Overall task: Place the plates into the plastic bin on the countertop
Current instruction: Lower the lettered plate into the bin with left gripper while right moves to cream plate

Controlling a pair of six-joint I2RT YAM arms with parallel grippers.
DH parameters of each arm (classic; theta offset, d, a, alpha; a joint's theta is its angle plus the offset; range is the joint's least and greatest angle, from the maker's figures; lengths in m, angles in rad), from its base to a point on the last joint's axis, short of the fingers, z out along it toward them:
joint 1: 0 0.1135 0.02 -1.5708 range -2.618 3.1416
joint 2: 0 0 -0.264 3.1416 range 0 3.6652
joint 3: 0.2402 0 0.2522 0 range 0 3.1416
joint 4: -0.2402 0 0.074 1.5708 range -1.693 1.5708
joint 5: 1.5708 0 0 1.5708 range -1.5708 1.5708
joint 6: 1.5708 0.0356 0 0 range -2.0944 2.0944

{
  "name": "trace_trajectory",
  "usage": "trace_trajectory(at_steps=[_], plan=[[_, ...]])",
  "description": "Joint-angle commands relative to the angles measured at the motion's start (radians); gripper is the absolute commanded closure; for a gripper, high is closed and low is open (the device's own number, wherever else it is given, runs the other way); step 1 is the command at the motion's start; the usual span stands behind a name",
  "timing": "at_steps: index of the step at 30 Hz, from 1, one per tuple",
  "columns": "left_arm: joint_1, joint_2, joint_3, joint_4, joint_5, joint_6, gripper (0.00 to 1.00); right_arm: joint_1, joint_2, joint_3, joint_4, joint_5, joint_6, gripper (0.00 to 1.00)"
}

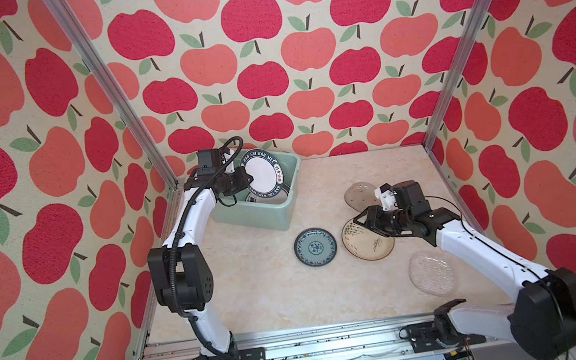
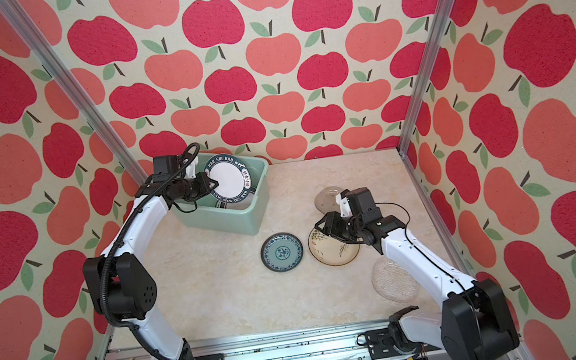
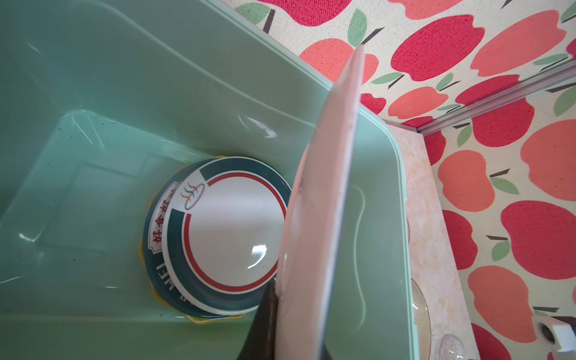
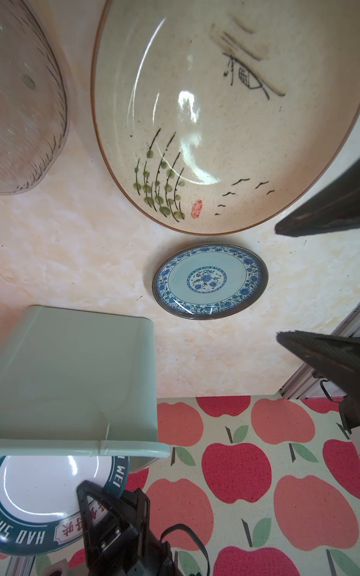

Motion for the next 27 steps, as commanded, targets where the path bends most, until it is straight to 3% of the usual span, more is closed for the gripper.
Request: trace_trajectory(at_steps=[1,10,27], plan=[[0.002,0.037,0.071,-0.012,0.003,0.078,1.0,-0.006,0.02,-0.011,0.022,-0.041,-0.002,0.48],[-0.045,0.19,0.22,-0.151,-0.01,0.262,1.0,-0.006,0.081,0.011,0.012,-0.071,-0.007,0.49],[-0.064,0.354,0.342,-0.275,0.096,0.362,0.98,-0.006,0.157,0.035,0.018,-0.099,0.008,0.5]])
